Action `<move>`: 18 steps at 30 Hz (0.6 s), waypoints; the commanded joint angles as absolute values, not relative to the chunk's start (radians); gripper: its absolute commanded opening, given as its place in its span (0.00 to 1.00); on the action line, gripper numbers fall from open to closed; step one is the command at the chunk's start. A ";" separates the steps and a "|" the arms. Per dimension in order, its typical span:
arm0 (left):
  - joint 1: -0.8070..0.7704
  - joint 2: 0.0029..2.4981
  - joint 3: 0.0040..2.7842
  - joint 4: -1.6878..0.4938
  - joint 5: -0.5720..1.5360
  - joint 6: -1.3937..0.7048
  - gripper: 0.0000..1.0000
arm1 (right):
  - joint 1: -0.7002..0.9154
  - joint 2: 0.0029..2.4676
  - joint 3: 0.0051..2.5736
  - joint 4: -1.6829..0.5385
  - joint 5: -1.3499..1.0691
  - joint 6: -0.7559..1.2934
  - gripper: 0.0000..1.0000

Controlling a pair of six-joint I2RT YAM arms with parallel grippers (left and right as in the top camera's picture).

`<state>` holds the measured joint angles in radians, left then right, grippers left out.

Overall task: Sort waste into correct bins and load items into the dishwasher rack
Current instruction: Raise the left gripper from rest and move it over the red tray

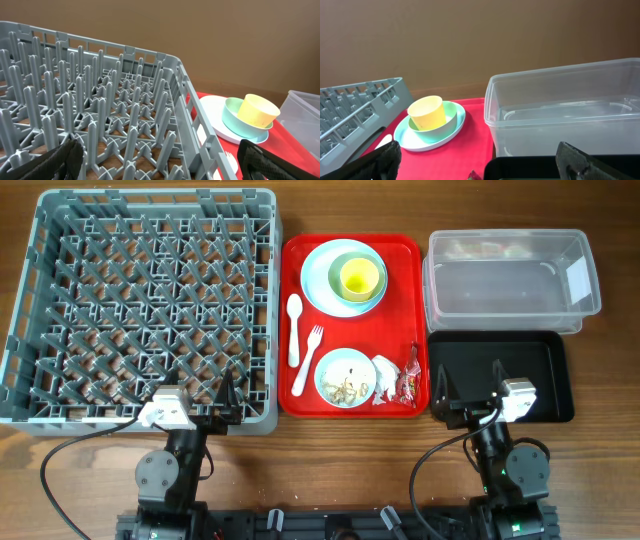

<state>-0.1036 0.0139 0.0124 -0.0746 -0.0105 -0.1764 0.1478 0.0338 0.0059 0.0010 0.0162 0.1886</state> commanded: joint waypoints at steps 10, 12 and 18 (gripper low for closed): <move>-0.100 0.009 0.106 -0.138 0.040 -0.198 1.00 | 0.148 0.034 0.005 0.009 0.018 0.186 1.00; -0.100 0.021 0.181 -0.190 0.024 -0.197 1.00 | 0.148 0.034 0.005 0.009 0.018 0.186 1.00; -0.100 0.030 0.213 -0.140 0.026 -0.198 1.00 | 0.148 0.034 0.005 0.009 0.018 0.186 1.00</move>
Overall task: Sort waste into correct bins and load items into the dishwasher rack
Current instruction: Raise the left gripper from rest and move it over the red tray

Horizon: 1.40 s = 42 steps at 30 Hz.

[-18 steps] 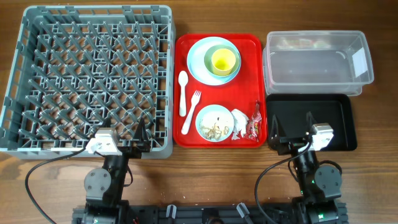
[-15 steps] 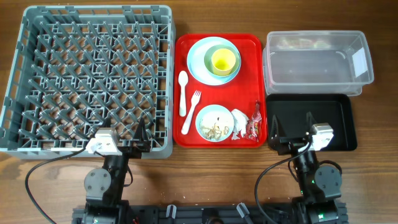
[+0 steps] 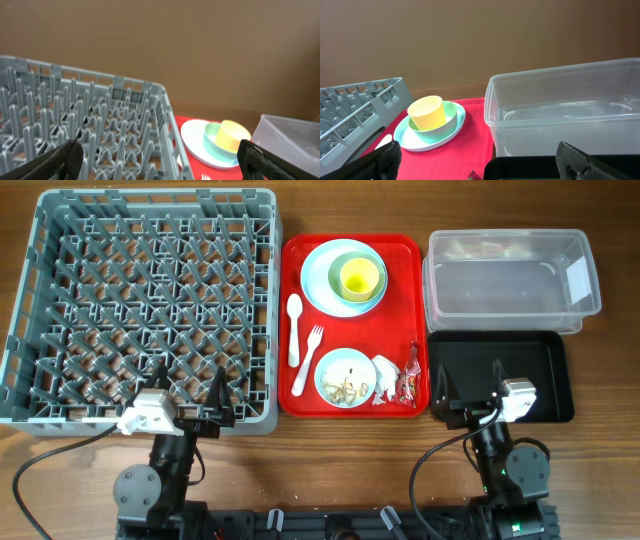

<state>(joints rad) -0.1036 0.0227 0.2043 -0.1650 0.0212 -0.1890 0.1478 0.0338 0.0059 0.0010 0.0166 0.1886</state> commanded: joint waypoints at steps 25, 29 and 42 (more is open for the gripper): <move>-0.100 0.562 0.920 -0.492 0.191 -0.247 1.00 | 0.148 0.034 0.005 0.009 0.018 0.186 1.00; -0.100 0.941 1.424 -0.906 0.330 -0.248 1.00 | 0.148 0.034 0.005 0.009 0.018 0.186 1.00; -0.257 1.396 1.625 -1.323 0.385 -0.290 0.04 | 0.148 0.034 0.005 0.009 0.018 0.186 1.00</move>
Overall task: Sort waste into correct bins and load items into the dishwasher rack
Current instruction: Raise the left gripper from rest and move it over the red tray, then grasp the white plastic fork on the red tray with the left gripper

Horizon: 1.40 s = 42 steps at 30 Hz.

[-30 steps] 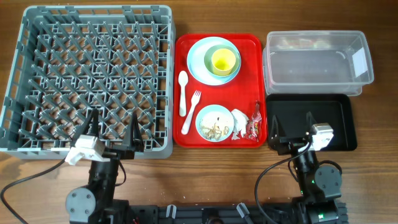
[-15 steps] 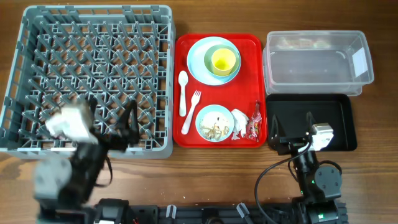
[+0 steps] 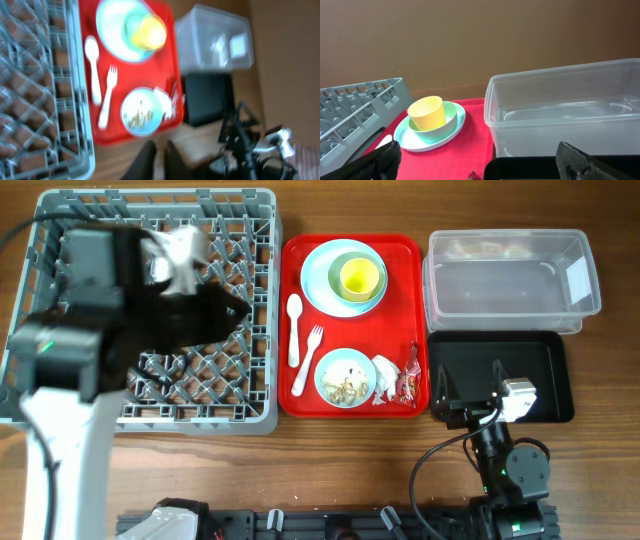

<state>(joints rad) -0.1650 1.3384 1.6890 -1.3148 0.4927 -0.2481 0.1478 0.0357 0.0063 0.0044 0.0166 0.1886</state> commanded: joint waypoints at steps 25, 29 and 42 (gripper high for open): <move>-0.672 1.915 1.334 -0.952 0.010 -0.541 0.04 | 0.148 0.034 0.005 0.009 0.018 0.186 1.00; -0.703 1.916 1.261 -0.852 0.010 -0.572 0.04 | 0.148 0.034 0.005 0.009 0.018 0.186 1.00; -0.582 1.896 1.264 -0.803 -0.086 -0.501 0.14 | 0.148 0.034 0.005 0.009 0.018 0.186 1.00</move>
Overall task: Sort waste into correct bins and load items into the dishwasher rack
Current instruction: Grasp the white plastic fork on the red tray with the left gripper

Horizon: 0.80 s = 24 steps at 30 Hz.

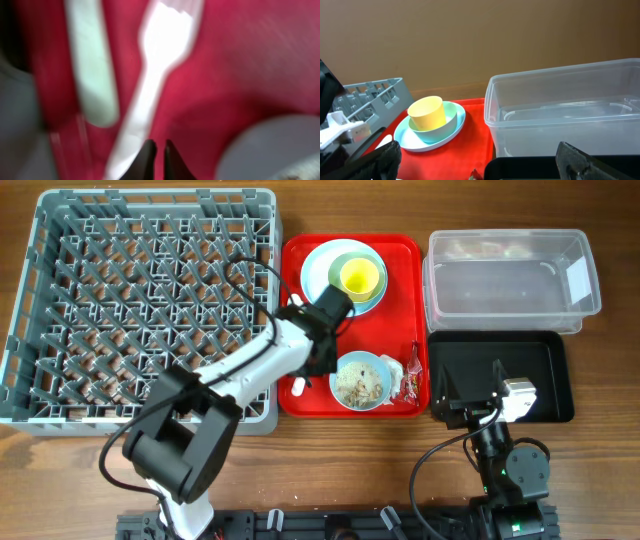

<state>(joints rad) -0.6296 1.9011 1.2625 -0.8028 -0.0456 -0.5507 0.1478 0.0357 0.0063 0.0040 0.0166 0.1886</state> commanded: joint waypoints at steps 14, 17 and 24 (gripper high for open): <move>-0.564 1.897 1.262 -0.639 -0.125 -0.351 0.20 | 0.148 0.034 0.005 0.009 0.018 0.186 1.00; -0.565 1.898 1.260 -0.615 -0.162 -0.351 0.20 | 0.148 0.034 0.005 0.009 0.018 0.186 1.00; -0.566 1.929 1.260 -0.594 -0.140 -0.351 0.21 | 0.148 0.034 0.005 0.009 0.018 0.186 1.00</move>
<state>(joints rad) -0.5610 1.9011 1.2621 -0.6029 -0.1341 -0.3672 0.1478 0.0357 0.0059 0.0040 0.0166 0.1886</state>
